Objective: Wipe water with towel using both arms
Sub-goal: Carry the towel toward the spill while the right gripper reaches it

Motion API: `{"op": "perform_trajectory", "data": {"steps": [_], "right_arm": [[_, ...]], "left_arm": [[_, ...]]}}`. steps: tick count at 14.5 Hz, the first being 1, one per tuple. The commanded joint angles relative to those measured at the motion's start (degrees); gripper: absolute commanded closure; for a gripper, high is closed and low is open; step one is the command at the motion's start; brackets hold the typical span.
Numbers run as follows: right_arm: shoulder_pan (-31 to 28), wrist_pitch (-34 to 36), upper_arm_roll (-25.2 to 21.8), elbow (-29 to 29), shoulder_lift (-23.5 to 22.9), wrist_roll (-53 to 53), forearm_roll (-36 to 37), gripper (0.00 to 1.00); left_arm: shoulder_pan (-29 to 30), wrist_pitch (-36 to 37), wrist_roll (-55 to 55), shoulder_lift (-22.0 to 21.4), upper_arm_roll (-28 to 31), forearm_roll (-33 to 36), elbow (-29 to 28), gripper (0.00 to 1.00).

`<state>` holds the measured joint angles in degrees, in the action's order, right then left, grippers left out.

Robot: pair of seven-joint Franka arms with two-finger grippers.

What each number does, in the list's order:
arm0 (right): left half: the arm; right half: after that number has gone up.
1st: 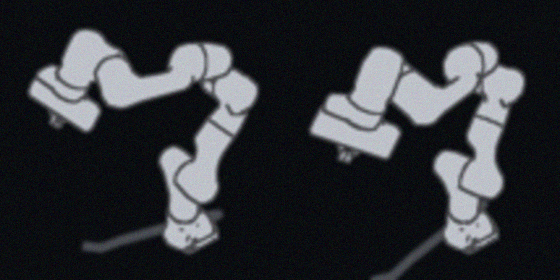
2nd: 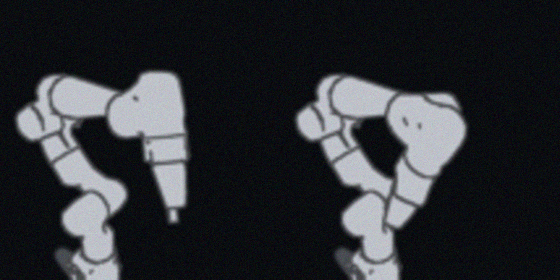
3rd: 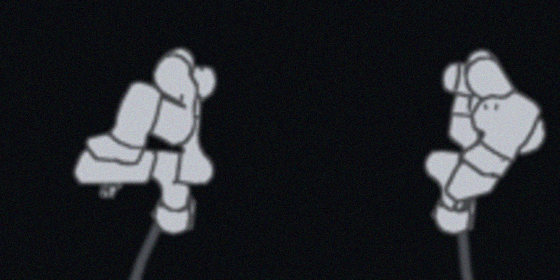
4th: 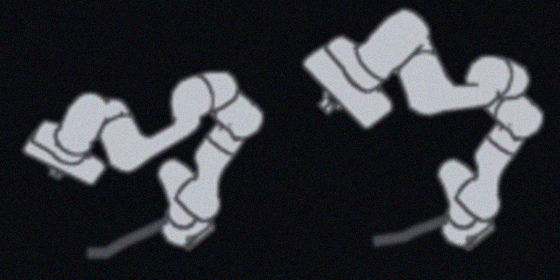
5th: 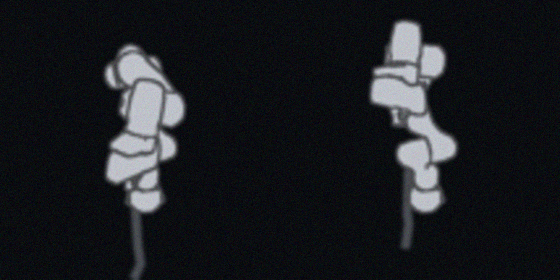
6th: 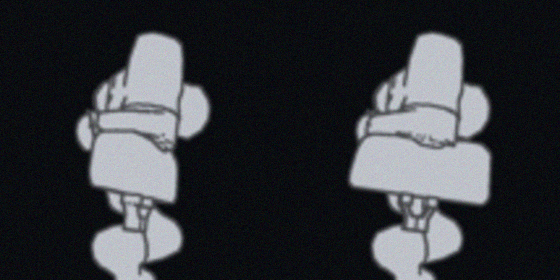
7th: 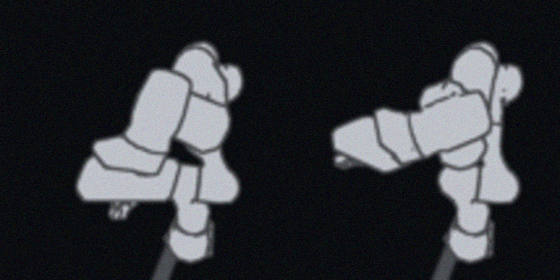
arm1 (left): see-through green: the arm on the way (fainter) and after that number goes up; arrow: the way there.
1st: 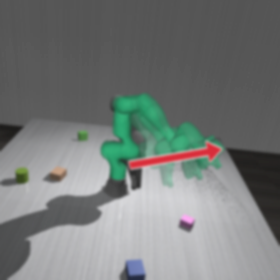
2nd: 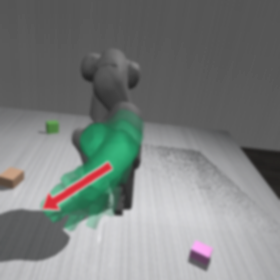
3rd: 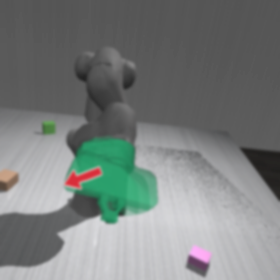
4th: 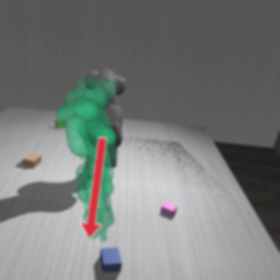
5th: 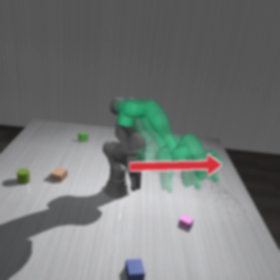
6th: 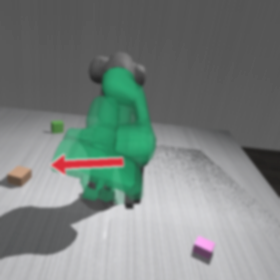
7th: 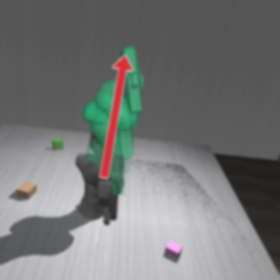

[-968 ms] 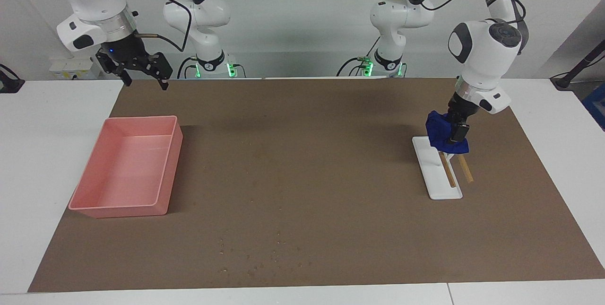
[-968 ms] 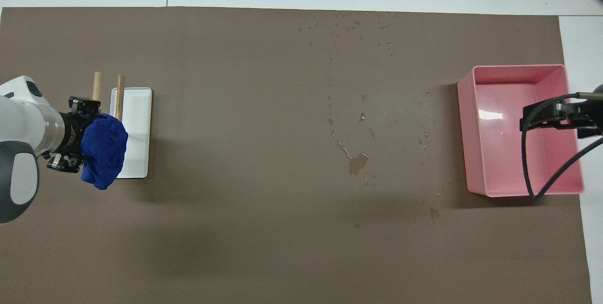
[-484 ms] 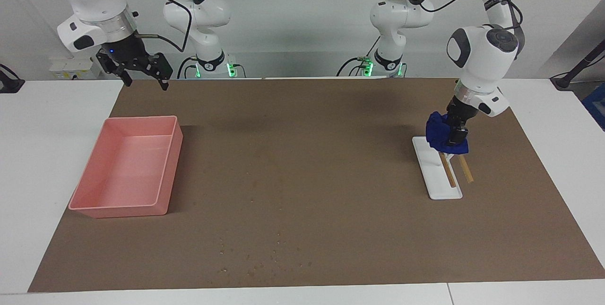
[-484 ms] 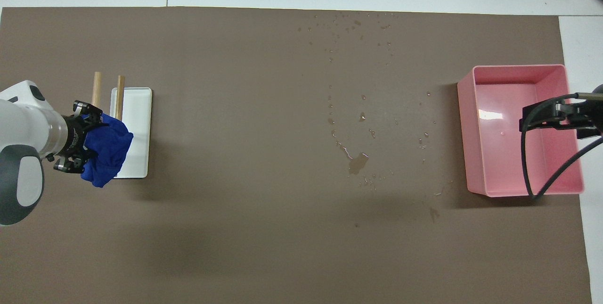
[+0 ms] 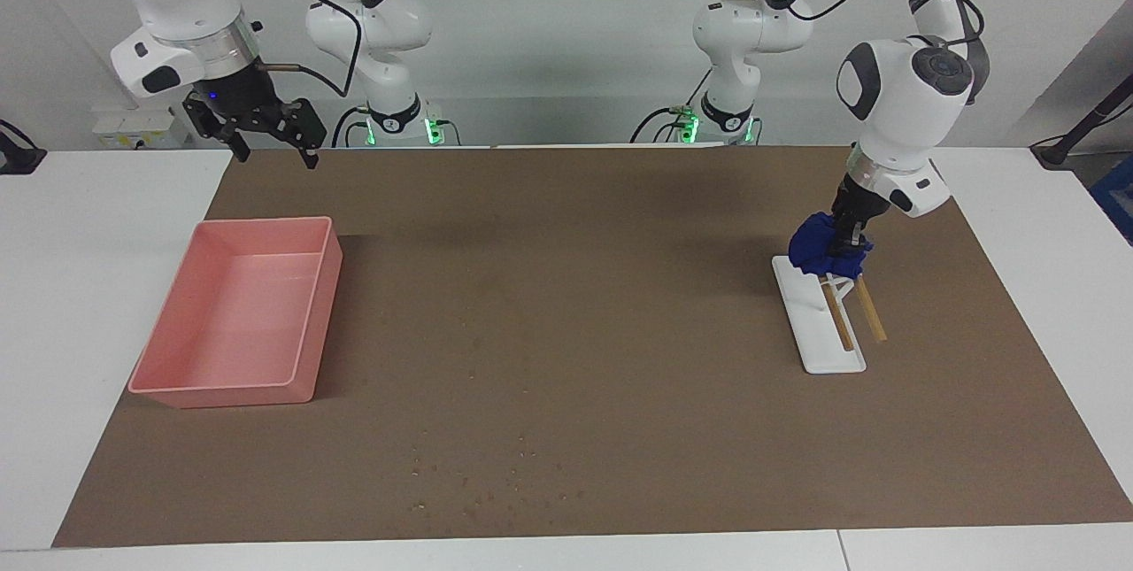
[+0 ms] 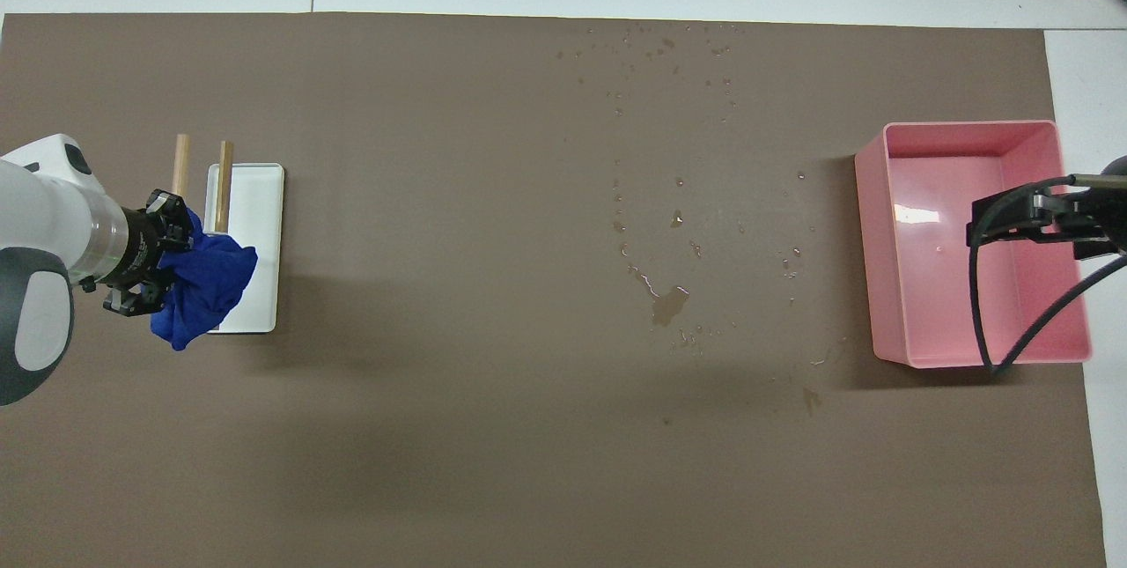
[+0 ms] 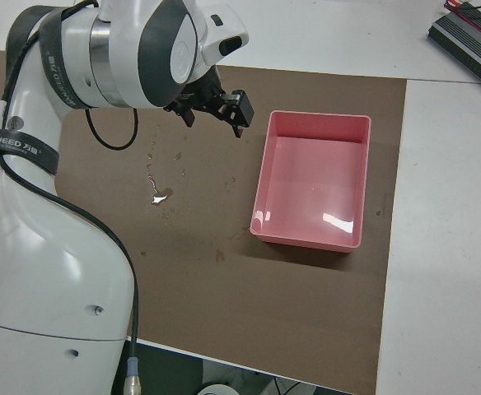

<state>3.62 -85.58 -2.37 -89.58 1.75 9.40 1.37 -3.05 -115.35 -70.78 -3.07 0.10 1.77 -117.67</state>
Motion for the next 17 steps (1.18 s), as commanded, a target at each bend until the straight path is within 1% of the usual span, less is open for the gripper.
{"op": "perform_trajectory", "data": {"steps": [1, 3, 5, 6, 7, 9, 12, 15, 17], "right_arm": [[-0.11, -1.26, 0.26, -2.0, 1.67, -1.32, -0.14, 0.0], [-0.11, -1.26, 0.35, -1.92, 1.59, -0.53, -0.14, 0.0], [-0.11, -1.35, 0.61, -1.74, 1.5, 1.57, -0.23, 0.01], [-0.02, -1.35, 0.7, -1.39, 1.32, 4.63, -0.84, 0.01], [0.68, -1.52, 0.7, -1.04, 1.06, 8.14, -2.93, 0.01], [1.65, -2.05, 0.87, -0.95, 0.97, 16.57, -6.02, 0.02], [2.79, -1.88, 1.14, -0.16, 0.71, 30.45, -13.21, 0.02], [4.02, -2.14, 1.75, 0.8, 0.53, 48.1, -21.12, 0.02], [5.86, -3.01, 2.02, 1.07, 0.09, 55.69, -21.85, 0.02]], "left_arm": [[-3.0, 10.12, -0.06, 2.02, 0.33, -1.75, 8.49, 1.0], [-4.06, 14.34, -1.89, 0.71, 0.33, -6.93, 10.52, 1.0], [-4.07, 16.99, -5.5, -1.75, -1.15, -9.76, 11.23, 1.0], [-4.07, 17.7, -7.42, -2.8, -2.2, -11.34, 11.32, 1.0], [-4.07, 17.88, -10.92, -3.42, -3.95, -13.44, 11.41, 1.0], [-4.07, 17.53, -20.92, -4.48, -8.87, -15.56, 12.72, 1.0], [-4.07, 15.26, -37.46, -4.22, -19.76, -16.89, 15.7, 1.0], [-4.07, 9.37, -49.6, -4.31, -26.98, -16.8, 16.33, 1.0], [-4.15, 4.9, -56.54, -4.22, -31.02, -16.8, 16.33, 1.0]]}}
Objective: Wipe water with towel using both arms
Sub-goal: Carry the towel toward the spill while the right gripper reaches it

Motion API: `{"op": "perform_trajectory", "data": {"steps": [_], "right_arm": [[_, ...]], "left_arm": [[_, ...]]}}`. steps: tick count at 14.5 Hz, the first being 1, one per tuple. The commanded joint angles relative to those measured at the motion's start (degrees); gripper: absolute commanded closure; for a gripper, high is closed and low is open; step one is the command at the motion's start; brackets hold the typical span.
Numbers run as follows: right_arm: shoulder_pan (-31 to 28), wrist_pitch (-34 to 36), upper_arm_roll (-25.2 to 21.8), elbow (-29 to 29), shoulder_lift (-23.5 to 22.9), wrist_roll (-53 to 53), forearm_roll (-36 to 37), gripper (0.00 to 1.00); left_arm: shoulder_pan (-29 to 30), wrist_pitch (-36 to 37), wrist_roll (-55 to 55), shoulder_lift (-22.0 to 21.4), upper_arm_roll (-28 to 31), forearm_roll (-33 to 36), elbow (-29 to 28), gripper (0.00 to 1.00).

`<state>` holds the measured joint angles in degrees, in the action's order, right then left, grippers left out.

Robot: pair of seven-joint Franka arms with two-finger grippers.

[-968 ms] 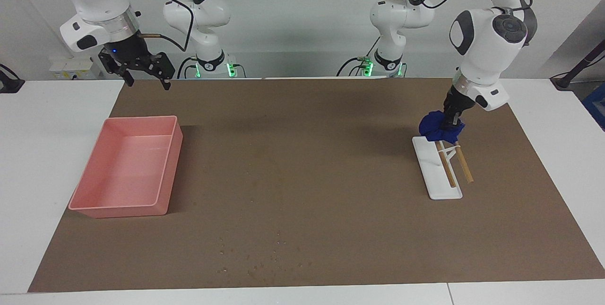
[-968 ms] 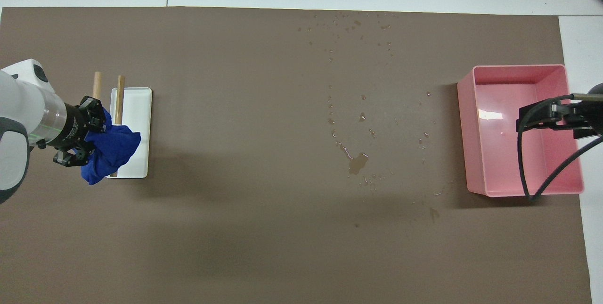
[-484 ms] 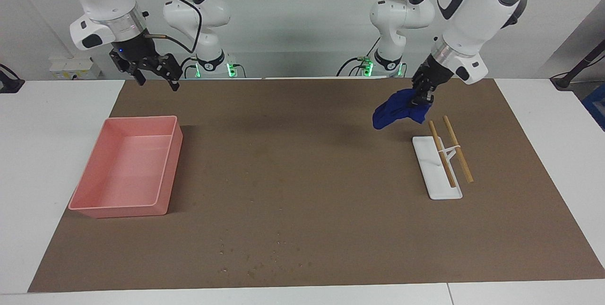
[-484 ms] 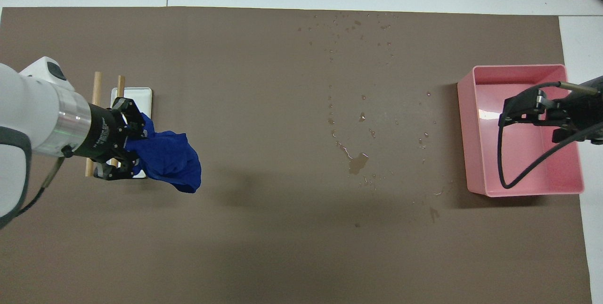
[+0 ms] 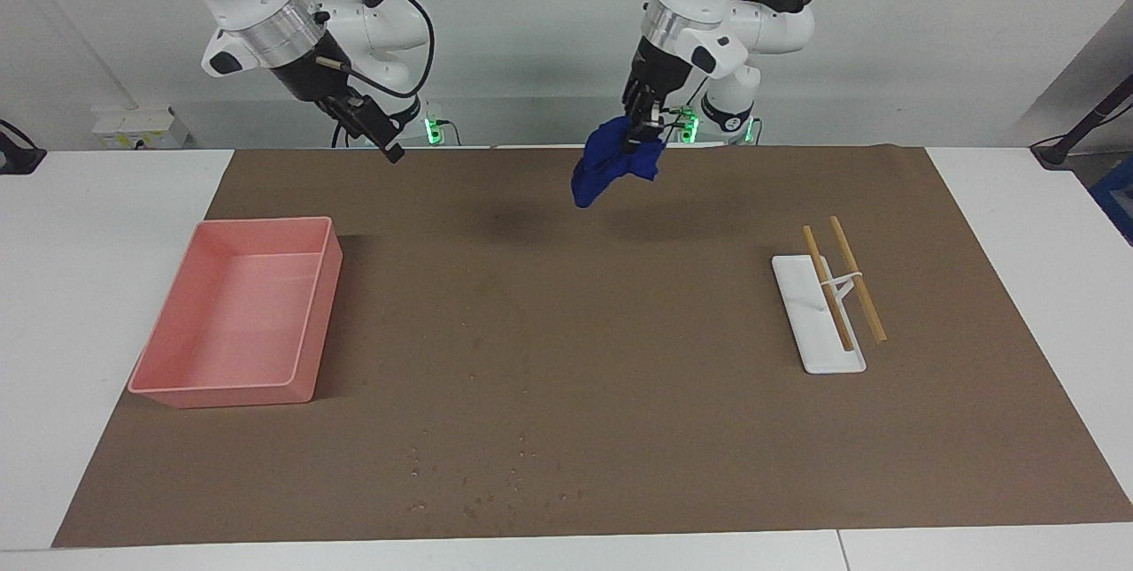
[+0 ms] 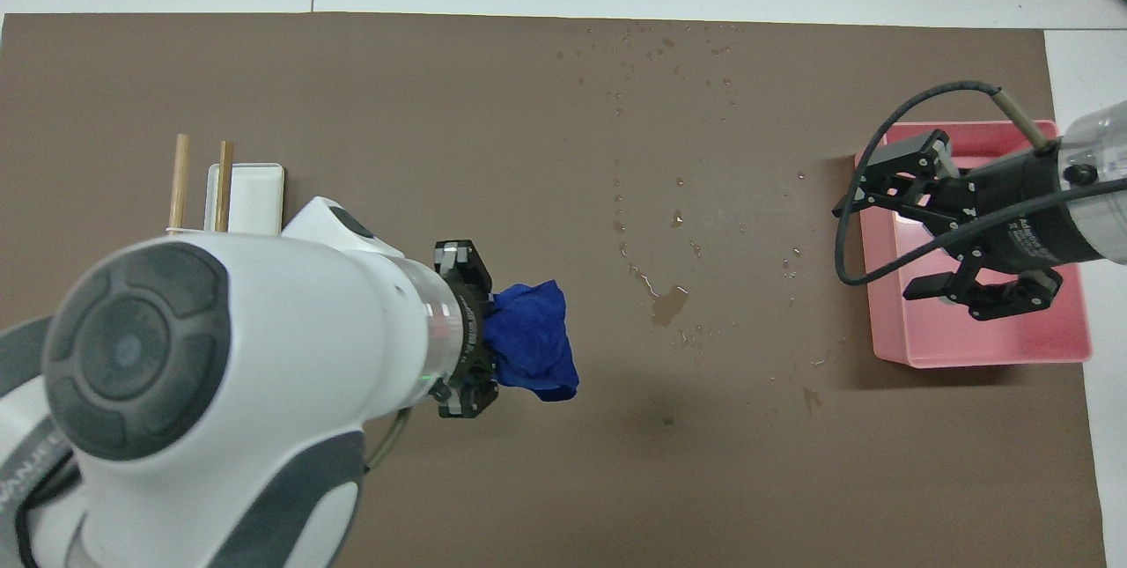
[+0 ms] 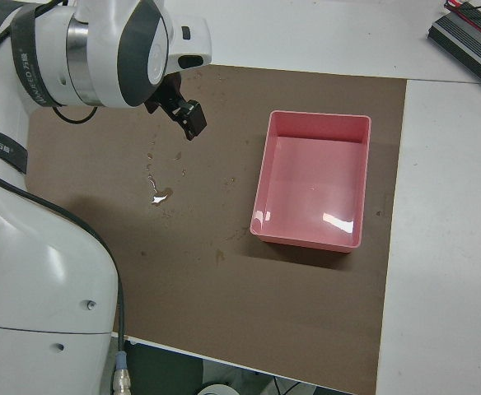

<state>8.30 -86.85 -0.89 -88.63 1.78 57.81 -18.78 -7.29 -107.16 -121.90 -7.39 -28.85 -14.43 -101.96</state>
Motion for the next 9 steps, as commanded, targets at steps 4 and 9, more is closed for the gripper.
{"op": "perform_trajectory", "data": {"steps": [4, 9], "right_arm": [[5.04, -3.76, 0.54, -0.58, 0.07, 22.03, -3.1, 0.03], [6.99, -1.48, 0.54, -1.38, -0.37, 30.67, -4.68, 0.03]], "left_arm": [[-1.84, -15.25, -19.57, 0.62, -7.53, 1.94, 2.02, 1.0], [-7.03, -25.63, -37.77, 2.03, -7.8, 11.08, 3.78, 1.0]]}}
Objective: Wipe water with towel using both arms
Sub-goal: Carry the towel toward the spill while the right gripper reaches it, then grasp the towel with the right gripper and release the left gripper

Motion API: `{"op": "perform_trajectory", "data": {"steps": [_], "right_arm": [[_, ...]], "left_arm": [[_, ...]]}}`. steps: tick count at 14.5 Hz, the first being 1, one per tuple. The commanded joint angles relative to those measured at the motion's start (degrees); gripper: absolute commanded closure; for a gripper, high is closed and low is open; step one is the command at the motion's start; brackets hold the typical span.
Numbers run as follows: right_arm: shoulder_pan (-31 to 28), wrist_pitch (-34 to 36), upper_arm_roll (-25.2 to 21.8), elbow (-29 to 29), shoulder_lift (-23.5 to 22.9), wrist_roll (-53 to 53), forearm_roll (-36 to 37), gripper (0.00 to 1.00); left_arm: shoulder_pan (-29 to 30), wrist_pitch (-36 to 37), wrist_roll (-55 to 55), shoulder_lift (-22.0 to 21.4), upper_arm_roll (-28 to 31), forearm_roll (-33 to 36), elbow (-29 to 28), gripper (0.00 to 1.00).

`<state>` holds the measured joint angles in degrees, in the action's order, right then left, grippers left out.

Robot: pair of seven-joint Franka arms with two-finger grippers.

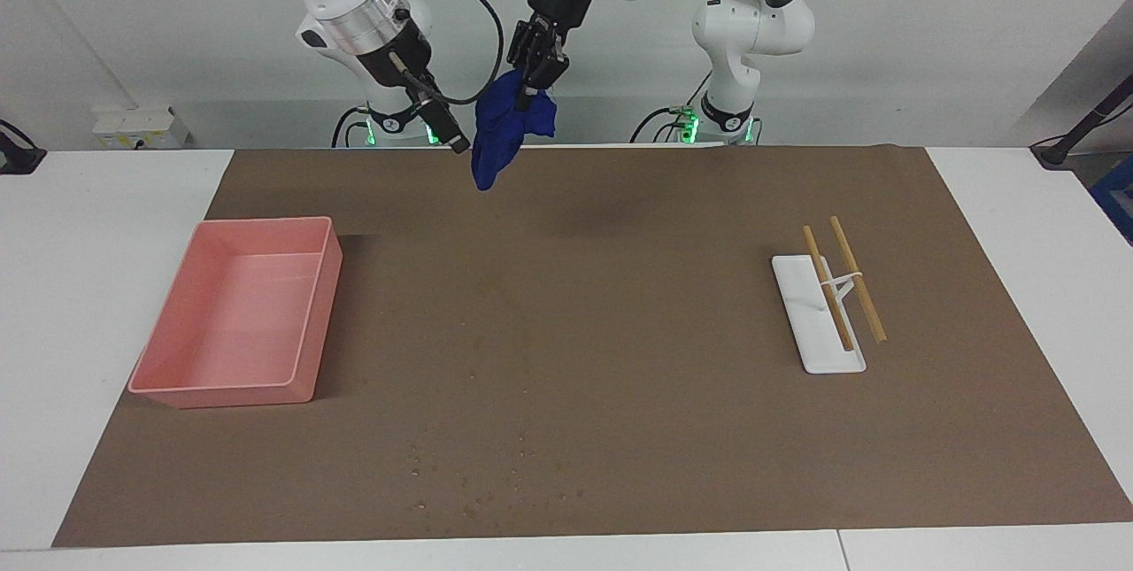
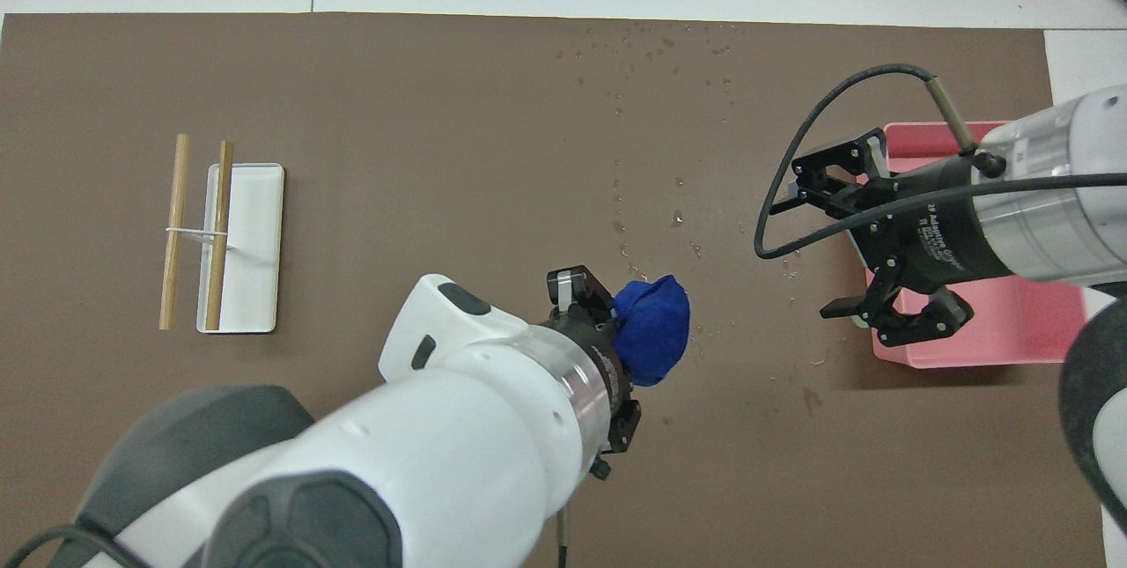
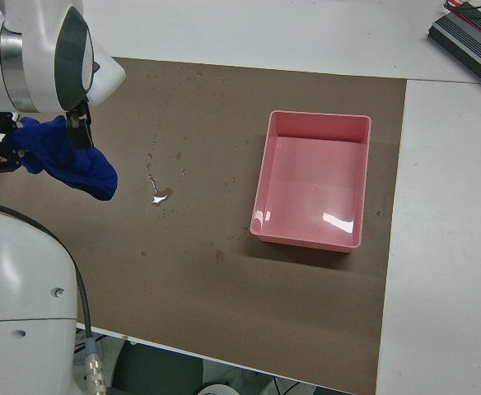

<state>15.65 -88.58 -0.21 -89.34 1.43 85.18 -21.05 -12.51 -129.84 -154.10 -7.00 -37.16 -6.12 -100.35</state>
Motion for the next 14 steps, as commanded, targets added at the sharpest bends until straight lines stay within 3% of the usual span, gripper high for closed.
{"op": "perform_trajectory", "data": {"steps": [1, 5, 9, 10, 11, 12, 13, 14], "right_arm": [[-0.27, -0.36, -0.14, -0.66, -0.29, 5.15, -2.67, 0.03], [1.93, -2.91, 0.03, -0.92, -0.82, 5.78, -3.46, 0.03], [2.45, -0.82, 0.03, -1.01, -0.64, 6.31, -3.82, 0.05], [2.54, -0.55, 0.03, -0.92, -0.64, 6.4, -3.82, 0.19], [2.63, 0.15, 0.21, -0.75, -0.64, 6.31, -3.91, 0.45], [2.8, 0.68, 0.3, -0.57, -0.64, 6.31, -4.08, 0.79], [2.81, 1.03, 0.56, -0.48, -0.64, 6.31, -4.17, 1.0], [2.81, 1.12, 0.74, -0.31, -0.73, 6.4, -4.17, 1.0]], "left_arm": [[-2.17, -4.44, -7.08, 1.64, 0.51, 3.13, 2.09, 1.0], [-2.79, -9.72, -10.08, 2.43, 0.51, 3.22, 1.83, 1.0], [-2.35, -10.87, -10.26, 2.43, 0.51, 3.57, 1.3, 1.0], [-2.26, -10.87, -10.26, 2.43, 0.51, 3.57, 1.3, 1.0], [-2.17, -10.87, -10.26, 2.43, 0.51, 3.57, 1.3, 1.0], [-2.17, -10.87, -10.26, 2.43, 0.51, 3.57, 1.3, 1.0], [-2.08, -10.87, -10.26, 2.43, 0.51, 3.66, 1.3, 1.0], [-2.0, -10.87, -10.26, 2.43, 0.51, 3.57, 1.3, 1.0]]}}
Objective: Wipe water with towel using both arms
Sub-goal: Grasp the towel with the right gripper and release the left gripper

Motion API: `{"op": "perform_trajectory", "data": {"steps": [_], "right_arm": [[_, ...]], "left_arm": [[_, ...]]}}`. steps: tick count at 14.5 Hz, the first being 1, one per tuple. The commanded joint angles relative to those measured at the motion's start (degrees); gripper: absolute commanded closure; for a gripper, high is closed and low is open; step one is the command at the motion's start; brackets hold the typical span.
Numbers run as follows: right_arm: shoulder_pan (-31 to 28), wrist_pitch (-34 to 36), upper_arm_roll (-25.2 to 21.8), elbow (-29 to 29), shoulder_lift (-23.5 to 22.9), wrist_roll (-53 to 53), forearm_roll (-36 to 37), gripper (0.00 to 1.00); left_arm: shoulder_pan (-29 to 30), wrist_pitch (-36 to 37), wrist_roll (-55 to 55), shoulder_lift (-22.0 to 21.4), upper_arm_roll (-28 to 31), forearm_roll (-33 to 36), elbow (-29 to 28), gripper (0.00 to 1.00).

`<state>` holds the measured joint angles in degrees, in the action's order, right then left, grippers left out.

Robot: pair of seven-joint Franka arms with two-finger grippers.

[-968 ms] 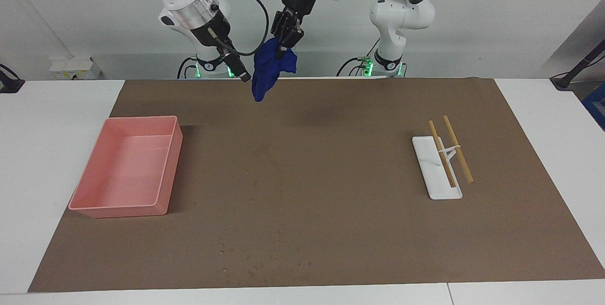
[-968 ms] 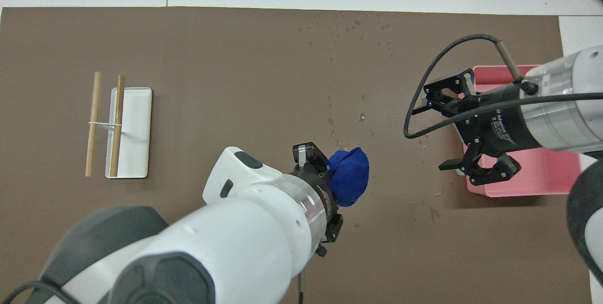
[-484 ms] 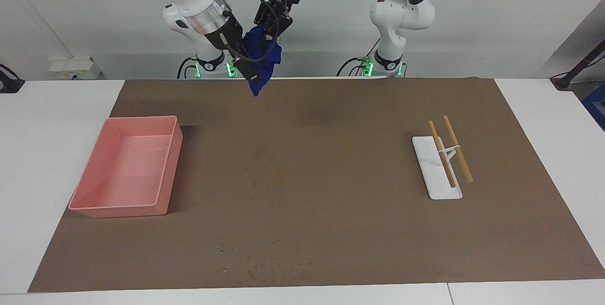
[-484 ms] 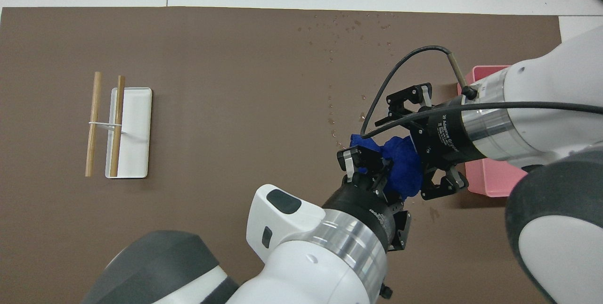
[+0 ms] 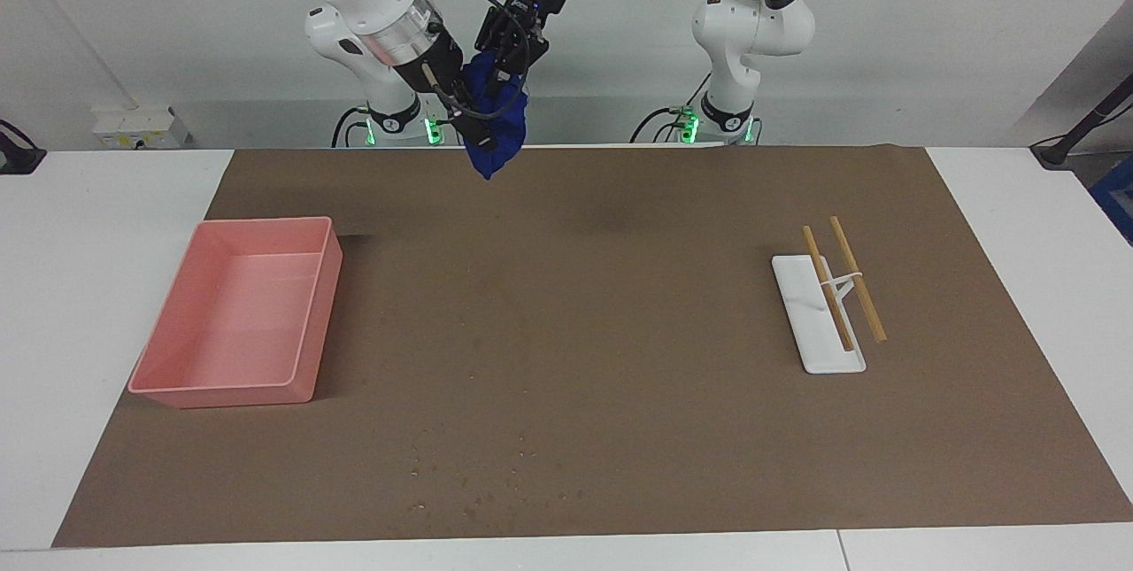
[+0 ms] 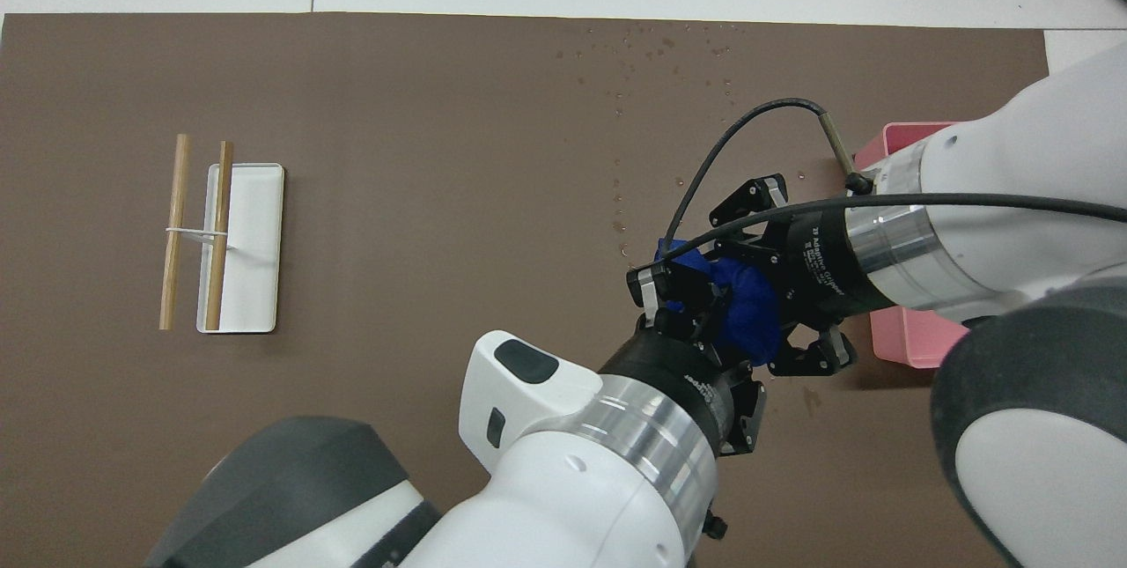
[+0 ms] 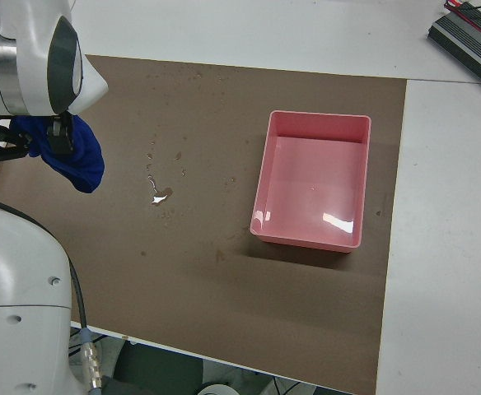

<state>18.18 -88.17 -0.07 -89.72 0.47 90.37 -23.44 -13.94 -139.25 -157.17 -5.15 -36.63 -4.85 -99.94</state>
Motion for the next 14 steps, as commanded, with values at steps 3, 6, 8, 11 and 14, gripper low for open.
{"op": "perform_trajectory", "data": {"steps": [3, 6, 8, 11, 14], "right_arm": [[0.11, 0.54, 0.6, 0.42, 0.15, 1.13, -1.7, 1.0], [-0.6, -0.34, 0.6, 0.51, 0.15, 0.42, -1.17, 1.0], [-0.68, -0.6, 0.6, 0.77, 0.15, -0.71, -1.17, 1.0], [-0.77, -3.22, 0.51, 0.25, -0.03, -2.91, -0.91, 1.0], [-1.82, -6.05, 0.33, -0.46, -0.64, -5.36, 0.58, 1.0]], "left_arm": [[-0.39, -1.02, -6.66, 0.58, -0.02, 2.83, 0.89, 1.0], [-0.3, -0.5, -4.38, 0.58, -0.02, 3.7, 1.07, 0.0], [-0.48, 2.04, -2.19, 0.58, -0.02, 3.71, 0.8, 0.0], [1.54, 7.83, 7.37, 0.4, 0.42, 3.62, 0.8, 0.0], [4.43, 15.91, 17.3, -0.04, 0.68, 3.01, 0.72, 0.0]]}}
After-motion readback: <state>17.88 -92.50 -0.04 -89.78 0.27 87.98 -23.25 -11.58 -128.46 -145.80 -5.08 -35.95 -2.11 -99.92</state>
